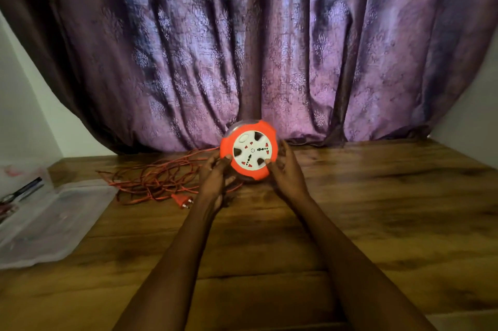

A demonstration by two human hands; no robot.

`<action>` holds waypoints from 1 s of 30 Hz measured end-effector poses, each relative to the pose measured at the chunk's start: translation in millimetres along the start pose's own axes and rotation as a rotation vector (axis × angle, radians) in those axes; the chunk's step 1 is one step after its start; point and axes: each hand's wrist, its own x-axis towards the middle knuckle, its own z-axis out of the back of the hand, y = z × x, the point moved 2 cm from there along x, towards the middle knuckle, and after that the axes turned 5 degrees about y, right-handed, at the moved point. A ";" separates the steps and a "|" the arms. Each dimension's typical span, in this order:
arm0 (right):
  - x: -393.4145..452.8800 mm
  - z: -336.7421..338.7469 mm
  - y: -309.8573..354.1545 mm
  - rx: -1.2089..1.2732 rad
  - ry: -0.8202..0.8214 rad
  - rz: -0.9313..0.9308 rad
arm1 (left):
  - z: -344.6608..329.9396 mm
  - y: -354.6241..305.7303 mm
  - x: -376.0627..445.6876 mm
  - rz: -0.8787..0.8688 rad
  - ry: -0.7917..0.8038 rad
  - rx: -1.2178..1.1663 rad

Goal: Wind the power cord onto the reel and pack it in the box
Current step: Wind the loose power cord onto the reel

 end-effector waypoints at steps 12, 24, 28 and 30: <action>-11.7 -9.7 45.2 -1.185 0.110 0.398 | -0.3 -5.9 -6.5 -0.158 0.038 0.148; -0.3 -9.7 37.1 -0.598 -0.156 -0.309 | -20.8 17.0 -6.9 -0.131 0.027 0.099; 1.0 -12.0 29.8 0.268 -0.176 -0.573 | -23.3 20.4 -7.0 -0.147 0.068 0.128; 1.5 -13.2 24.4 0.405 -0.173 -0.612 | -24.8 22.2 -6.4 -0.166 0.084 0.160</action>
